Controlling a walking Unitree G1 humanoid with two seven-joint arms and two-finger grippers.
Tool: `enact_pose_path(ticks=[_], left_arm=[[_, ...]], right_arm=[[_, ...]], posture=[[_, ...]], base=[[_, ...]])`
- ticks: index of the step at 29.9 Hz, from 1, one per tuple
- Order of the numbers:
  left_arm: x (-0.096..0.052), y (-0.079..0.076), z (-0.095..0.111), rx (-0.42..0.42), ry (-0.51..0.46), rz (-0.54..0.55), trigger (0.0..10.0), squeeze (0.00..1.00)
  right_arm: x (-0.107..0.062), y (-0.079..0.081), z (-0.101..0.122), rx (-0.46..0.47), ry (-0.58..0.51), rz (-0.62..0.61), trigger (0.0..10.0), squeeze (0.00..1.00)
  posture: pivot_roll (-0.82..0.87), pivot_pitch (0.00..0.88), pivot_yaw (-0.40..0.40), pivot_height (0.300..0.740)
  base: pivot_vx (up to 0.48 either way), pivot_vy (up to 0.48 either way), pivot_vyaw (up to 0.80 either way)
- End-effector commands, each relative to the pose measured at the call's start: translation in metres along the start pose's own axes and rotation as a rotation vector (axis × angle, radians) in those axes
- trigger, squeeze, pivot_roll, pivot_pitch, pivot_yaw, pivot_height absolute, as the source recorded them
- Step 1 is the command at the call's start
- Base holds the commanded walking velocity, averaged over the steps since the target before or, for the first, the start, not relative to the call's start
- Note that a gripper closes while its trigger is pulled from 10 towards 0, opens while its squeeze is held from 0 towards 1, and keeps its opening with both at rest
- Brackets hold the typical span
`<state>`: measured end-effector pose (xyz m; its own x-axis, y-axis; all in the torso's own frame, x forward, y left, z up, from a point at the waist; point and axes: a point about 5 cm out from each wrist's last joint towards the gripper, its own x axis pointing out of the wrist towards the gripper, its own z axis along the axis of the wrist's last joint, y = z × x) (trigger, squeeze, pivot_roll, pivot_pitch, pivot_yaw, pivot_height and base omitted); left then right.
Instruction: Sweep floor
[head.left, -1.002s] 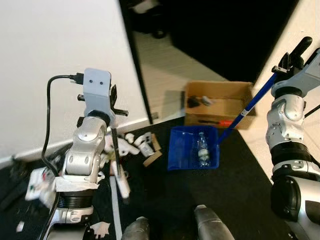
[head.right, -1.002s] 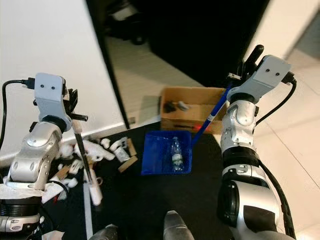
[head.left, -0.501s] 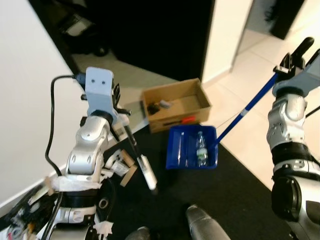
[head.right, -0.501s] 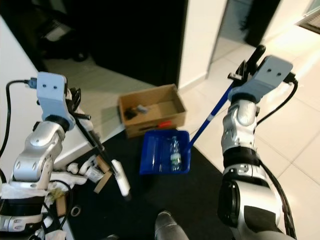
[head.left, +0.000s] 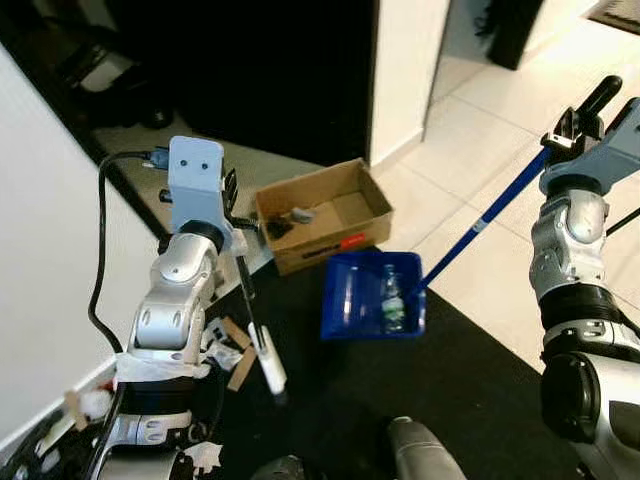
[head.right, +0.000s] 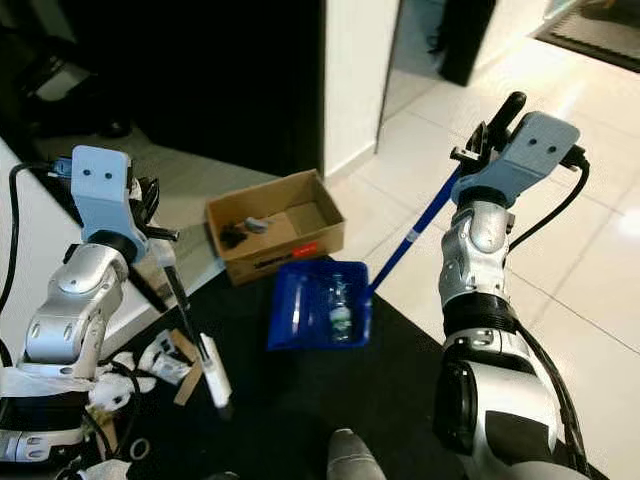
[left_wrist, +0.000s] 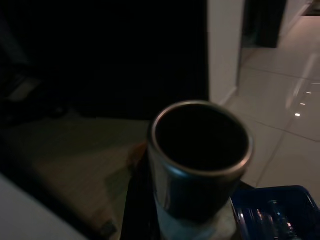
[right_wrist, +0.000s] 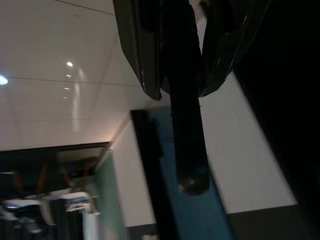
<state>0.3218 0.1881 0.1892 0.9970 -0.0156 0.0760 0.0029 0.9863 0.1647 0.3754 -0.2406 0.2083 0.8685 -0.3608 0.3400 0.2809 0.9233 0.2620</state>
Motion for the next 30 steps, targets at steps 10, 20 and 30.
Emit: enact_pose_path(ticks=[10,20,30], left_arm=[[-0.007,0.012,-0.007,-0.036,-0.02,0.155,10.0,0.0],[-0.013,0.009,-0.004,-0.014,-0.053,0.186,10.0,0.0],[-0.007,0.01,0.01,-0.058,-0.136,0.196,10.0,0.0]], right_arm=[[0.009,0.033,0.024,-0.06,-0.1,0.203,10.0,0.0],[0.016,0.04,0.039,-0.026,-0.143,0.215,10.0,0.0],[0.021,0.043,0.071,-0.005,-0.27,0.213,10.0,0.0]], posture=[[0.04,0.099,0.011,0.74],[0.05,0.092,-0.021,0.74],[0.04,0.08,-0.005,0.74]], base=[[0.0,0.0,0.0],[0.0,0.0,0.0],[0.156,0.0,0.0]])
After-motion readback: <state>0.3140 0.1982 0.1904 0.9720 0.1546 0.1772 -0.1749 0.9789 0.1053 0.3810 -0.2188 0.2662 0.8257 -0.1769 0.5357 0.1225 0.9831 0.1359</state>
